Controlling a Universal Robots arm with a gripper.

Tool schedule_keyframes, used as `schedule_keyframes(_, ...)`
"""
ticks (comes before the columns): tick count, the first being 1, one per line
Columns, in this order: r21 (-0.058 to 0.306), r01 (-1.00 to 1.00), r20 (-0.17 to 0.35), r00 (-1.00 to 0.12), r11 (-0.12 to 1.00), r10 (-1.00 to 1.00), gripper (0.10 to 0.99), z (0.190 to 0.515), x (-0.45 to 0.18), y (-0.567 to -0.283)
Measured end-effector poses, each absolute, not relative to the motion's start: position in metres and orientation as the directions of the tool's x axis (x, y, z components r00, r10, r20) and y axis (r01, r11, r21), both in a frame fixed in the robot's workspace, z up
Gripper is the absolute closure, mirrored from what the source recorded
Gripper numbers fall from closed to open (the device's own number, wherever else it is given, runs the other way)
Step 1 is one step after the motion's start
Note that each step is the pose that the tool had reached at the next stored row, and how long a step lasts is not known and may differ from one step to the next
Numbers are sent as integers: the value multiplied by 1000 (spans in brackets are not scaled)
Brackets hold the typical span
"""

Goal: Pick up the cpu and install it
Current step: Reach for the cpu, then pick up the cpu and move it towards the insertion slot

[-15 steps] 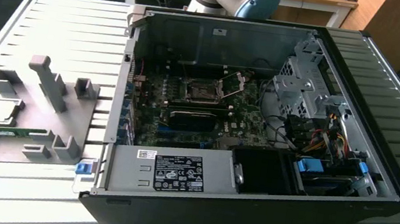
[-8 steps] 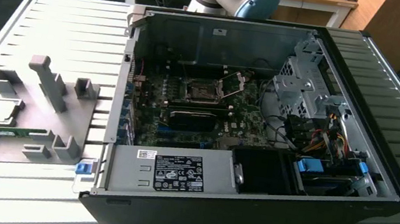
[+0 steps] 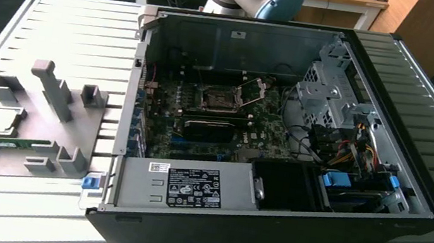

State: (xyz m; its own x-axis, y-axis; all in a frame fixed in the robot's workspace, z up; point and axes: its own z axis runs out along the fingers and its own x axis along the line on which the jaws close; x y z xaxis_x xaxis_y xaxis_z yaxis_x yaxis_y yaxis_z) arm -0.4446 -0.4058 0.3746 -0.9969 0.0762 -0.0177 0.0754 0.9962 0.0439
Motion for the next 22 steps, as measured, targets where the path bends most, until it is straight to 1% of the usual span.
schedule_keyframes(6,41,77,15,-997,996,76,980,372,-445,-406)
schedule_keyframes(13,41,77,19,-997,996,76,980,367,-445,-406)
schedule_keyframes(22,53,77,20,-997,996,76,980,362,-445,-406)
